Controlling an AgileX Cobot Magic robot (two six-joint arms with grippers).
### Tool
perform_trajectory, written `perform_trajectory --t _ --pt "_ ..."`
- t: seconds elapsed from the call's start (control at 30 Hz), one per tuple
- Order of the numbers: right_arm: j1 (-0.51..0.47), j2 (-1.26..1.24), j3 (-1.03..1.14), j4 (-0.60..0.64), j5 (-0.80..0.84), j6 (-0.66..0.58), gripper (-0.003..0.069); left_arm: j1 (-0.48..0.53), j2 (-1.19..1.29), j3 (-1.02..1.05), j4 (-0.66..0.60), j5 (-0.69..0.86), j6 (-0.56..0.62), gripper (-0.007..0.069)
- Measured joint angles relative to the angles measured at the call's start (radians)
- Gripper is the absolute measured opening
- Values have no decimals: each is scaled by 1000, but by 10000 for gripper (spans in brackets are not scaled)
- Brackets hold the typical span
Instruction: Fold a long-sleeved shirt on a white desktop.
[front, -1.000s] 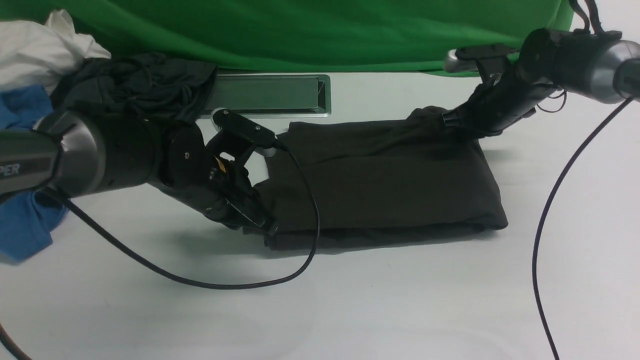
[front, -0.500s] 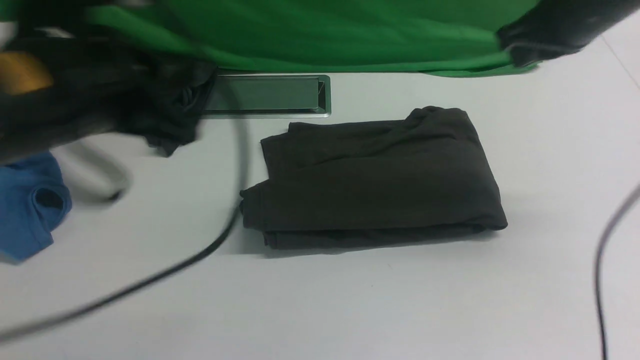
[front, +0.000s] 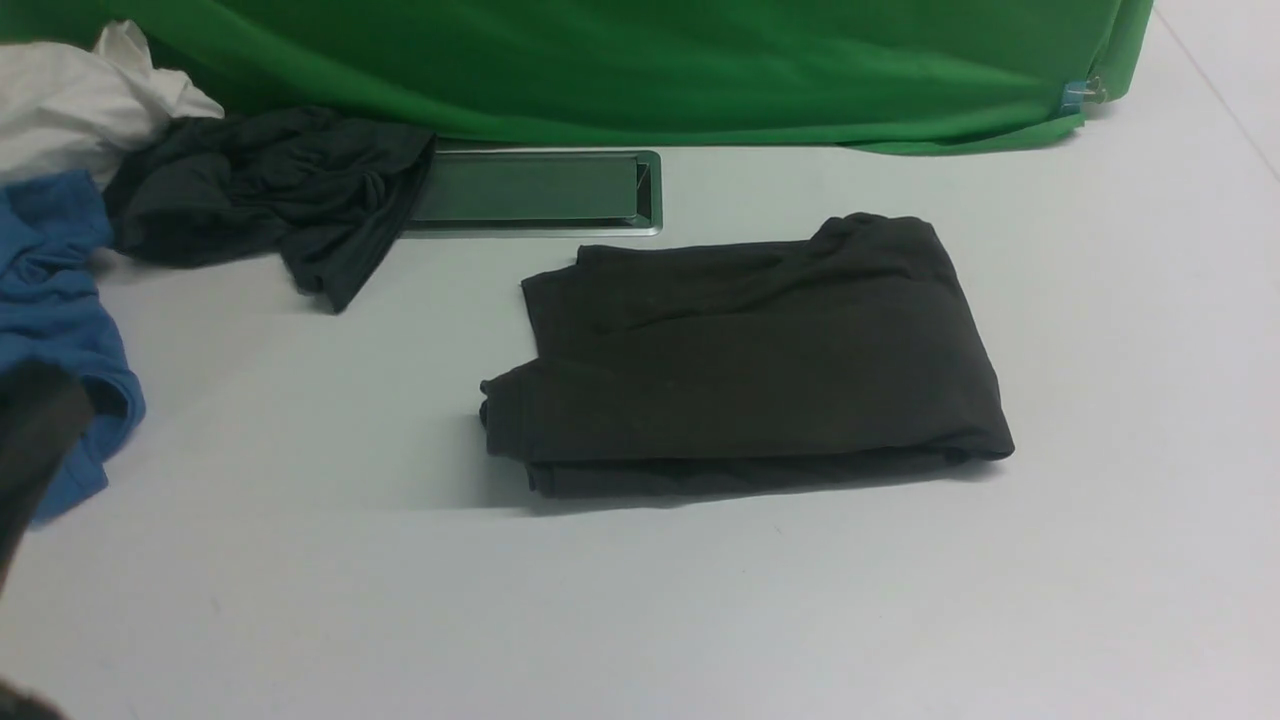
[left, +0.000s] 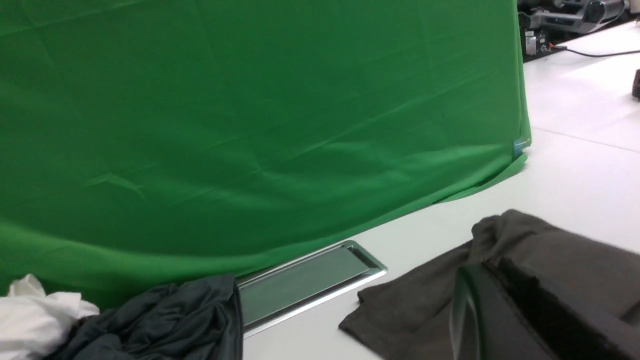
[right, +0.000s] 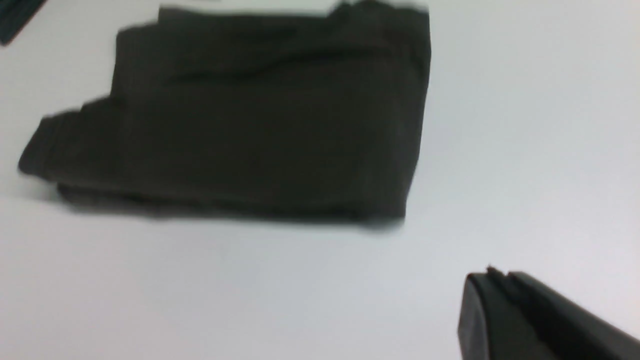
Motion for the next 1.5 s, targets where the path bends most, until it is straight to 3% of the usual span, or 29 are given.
perform_trajectory --t 0.1,0.27,0.4,0.83,1.0,1.17,1.37,1.5 --pt "0 -139 121 -1 -16 37 20 0 -49 54 16 1 0 18" --pt "0 -379 291 -1 -205 56 22 0 -61 134 24 4 0 18" --pt "0 -466 354 -1 -261 57 29 0 -61 168 27 4 0 18" --pt "0 -497 382 -1 -272 59 50 0 -61 199 27 10 0 18" --pt "-22 -544 393 -60 -296 38 34 0 -61 199 30 8 0 18" --pt "-118 -633 528 -72 -497 -21 17 0 -61 199 30 7 0 18" --pt "-201 -767 857 -73 -772 -50 17 0 -61 199 30 7 0 18" --pt "-228 -833 970 -73 -840 -54 17 0 -61 199 30 7 0 18"
